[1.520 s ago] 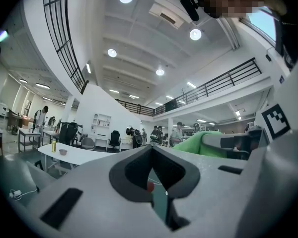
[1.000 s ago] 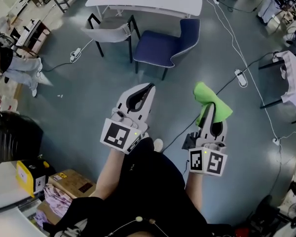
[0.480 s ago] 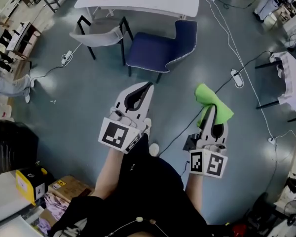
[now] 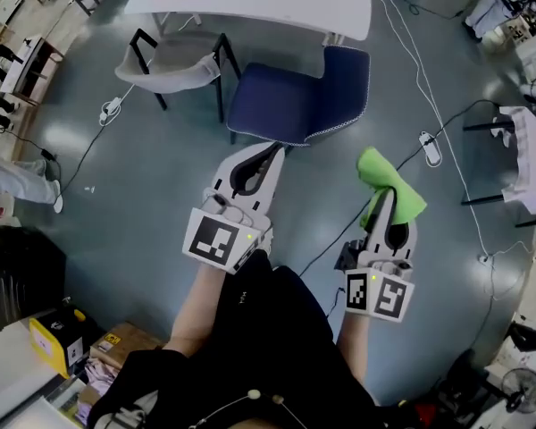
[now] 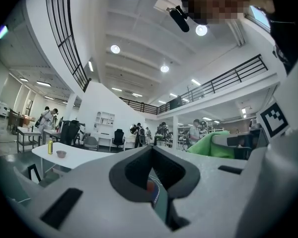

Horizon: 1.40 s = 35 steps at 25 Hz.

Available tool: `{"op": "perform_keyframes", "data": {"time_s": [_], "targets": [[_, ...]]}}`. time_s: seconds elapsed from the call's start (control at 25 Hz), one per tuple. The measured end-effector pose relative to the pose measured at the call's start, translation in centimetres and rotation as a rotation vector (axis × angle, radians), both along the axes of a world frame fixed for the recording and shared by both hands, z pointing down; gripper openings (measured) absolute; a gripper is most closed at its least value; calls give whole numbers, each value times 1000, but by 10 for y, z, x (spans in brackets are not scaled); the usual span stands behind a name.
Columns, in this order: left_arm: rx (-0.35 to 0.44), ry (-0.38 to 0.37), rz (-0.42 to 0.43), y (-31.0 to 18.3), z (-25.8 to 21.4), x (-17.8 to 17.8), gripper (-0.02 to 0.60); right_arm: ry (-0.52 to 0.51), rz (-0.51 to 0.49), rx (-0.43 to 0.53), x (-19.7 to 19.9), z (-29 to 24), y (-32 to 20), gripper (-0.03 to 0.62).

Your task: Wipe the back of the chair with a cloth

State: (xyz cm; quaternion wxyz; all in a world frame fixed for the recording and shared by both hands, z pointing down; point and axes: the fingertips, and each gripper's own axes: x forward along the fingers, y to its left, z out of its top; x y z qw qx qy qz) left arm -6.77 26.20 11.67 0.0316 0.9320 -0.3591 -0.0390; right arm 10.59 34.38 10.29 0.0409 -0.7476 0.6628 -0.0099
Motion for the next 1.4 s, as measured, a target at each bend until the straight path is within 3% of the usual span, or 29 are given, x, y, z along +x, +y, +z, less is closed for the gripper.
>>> {"op": "perform_keyframes", "data": {"time_s": [0.72,1.04,1.4], "targets": [[10,7,-12,-66,-4,12,2,-11,4,25,17,-7,-73,18],[-2,6,-58,-119,-2,22,2,-19,-43,18,33,1,-135,18],[-17,-30,-103,-183,4,62,2,-12,-92,-30,76,18,-212,18]]}}
